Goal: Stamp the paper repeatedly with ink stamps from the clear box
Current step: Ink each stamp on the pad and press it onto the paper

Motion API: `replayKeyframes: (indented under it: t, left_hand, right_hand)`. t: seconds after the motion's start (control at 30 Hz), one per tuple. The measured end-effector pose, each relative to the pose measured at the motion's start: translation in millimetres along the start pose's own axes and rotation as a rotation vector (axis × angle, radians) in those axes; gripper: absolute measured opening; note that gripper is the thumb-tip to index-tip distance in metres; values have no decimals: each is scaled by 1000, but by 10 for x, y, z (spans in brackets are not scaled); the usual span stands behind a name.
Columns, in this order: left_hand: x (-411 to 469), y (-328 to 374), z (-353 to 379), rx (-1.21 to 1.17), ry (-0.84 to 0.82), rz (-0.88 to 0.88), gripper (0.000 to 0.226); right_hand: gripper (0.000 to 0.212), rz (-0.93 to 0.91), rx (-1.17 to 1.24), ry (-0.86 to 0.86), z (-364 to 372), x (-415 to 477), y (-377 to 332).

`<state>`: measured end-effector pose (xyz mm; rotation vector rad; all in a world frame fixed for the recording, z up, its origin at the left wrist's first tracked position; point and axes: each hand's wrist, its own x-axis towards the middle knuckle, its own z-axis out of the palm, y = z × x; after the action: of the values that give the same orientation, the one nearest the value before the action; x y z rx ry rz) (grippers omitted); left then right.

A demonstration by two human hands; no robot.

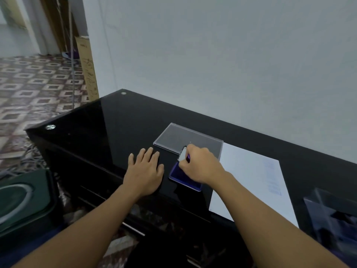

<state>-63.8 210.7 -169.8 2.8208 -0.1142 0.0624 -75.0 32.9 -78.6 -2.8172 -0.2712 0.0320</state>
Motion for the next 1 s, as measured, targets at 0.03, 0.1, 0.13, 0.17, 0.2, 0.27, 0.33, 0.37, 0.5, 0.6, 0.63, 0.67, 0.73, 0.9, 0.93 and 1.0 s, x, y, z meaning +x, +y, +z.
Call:
replayKeyframes:
  t: [0.03,0.1,0.13,0.17,0.2,0.27,0.33,0.37,0.5,0.6,0.63,0.67,0.73,0.9,0.93,1.0]
  left_hand:
    - [-4,-4,9,10,11,4,60]
    - [-4,-15,17,23,22,10,60]
    - [-2,-18,20,31,24,11,60]
    - [0,-16,21,38,28,10,60]
    - [2,-13,25,43,34,9,60]
    - [4,-2,34,48,44,5,60]
    - [4,5,40,51,45,3,60]
    - [3,6,42,51,45,1,60]
    - [12,10,52,49,43,-5,60]
    - [14,16,51,46,53,-4,60]
    - [13,14,48,46,55,-4,60]
    - [13,14,44,46,56,-6,60]
    - [13,18,47,42,61,-12,59]
    - [9,30,51,41,80,-11,59]
    - [8,31,48,42,81,-11,59]
    - [2,38,43,42,77,-13,59]
  right_hand:
    - [17,-12,-10,-1,26,17,-7]
    - [16,-24,-27,0,82,47,-6]
    - [16,-28,-41,2,109,56,1]
    - [16,-29,-52,6,135,61,9]
    - [16,-29,-55,17,163,62,17]
    - [16,-27,-46,55,218,58,28]
    - [16,-23,-49,89,274,56,28]
    - [15,-18,-49,98,301,56,26]
    - [10,10,-16,103,367,62,21]
    - [7,17,2,93,380,81,25]
    - [6,15,6,88,387,91,29]
    - [6,12,13,81,392,99,34]
    - [6,5,23,64,400,112,45]
    - [12,-23,24,54,364,182,66]
    - [14,-25,25,50,353,193,66]
    - [16,-24,23,49,339,199,61]
